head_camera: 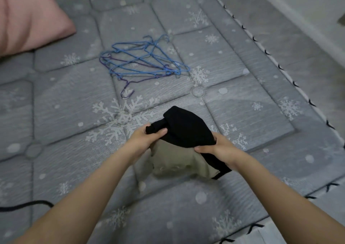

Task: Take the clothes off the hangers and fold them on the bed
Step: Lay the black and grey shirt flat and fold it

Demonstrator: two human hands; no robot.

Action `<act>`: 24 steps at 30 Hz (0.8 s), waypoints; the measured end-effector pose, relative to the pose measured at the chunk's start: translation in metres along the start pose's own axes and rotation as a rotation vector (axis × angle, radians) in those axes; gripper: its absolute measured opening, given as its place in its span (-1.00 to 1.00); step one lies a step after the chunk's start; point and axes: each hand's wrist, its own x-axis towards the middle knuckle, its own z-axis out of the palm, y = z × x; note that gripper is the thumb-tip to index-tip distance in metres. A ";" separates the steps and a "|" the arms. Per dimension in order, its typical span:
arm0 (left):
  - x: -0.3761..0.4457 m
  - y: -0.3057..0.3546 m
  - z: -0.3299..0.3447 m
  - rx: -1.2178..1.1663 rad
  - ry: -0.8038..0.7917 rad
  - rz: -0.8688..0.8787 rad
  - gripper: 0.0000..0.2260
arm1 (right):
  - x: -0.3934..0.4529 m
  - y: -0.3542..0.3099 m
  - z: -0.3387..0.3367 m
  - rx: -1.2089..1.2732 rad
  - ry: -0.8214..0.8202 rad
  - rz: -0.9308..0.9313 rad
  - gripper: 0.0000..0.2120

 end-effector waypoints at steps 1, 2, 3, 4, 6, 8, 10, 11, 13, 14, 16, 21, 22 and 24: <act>-0.010 0.016 0.001 -0.012 0.019 0.048 -0.49 | -0.013 -0.016 -0.001 -0.002 0.037 -0.030 -0.62; -0.025 0.038 0.002 -0.022 0.030 0.105 -0.49 | -0.034 -0.037 -0.003 -0.004 0.079 -0.078 -0.65; -0.037 0.057 0.002 -0.036 0.042 0.161 -0.56 | -0.052 -0.056 -0.004 -0.004 0.122 -0.122 -0.68; -0.048 0.074 0.003 -0.050 0.059 0.207 -0.65 | -0.068 -0.072 -0.005 -0.003 0.157 -0.164 -0.69; -0.083 0.112 0.004 -0.053 0.083 0.302 -0.74 | -0.110 -0.105 -0.007 0.000 0.195 -0.242 -0.65; -0.111 0.142 0.010 -0.051 0.094 0.391 -0.78 | -0.146 -0.130 -0.009 -0.005 0.209 -0.267 -0.67; -0.151 0.174 0.020 -0.040 0.071 0.488 -0.84 | -0.195 -0.154 -0.011 -0.004 0.238 -0.285 -0.60; -0.168 0.186 0.026 -0.043 0.053 0.523 -0.86 | -0.214 -0.162 -0.011 0.001 0.265 -0.290 -0.56; -0.209 0.214 0.042 -0.047 -0.002 0.596 -0.89 | -0.264 -0.180 -0.017 0.015 0.341 -0.350 -0.64; -0.224 0.223 0.050 -0.048 -0.024 0.626 -0.91 | -0.283 -0.186 -0.020 0.029 0.370 -0.378 -0.74; -0.260 0.243 0.071 -0.063 -0.079 0.674 -0.92 | -0.331 -0.197 -0.028 -0.003 0.483 -0.463 -0.87; -0.337 0.281 0.136 -0.090 -0.222 0.765 -0.94 | -0.440 -0.204 -0.058 -0.214 0.821 -0.637 -0.92; -0.351 0.288 0.151 -0.093 -0.252 0.791 -0.94 | -0.461 -0.203 -0.066 -0.253 0.890 -0.657 -0.94; -0.386 0.298 0.193 -0.092 -0.326 0.833 -0.93 | -0.515 -0.192 -0.082 -0.308 1.024 -0.682 -0.91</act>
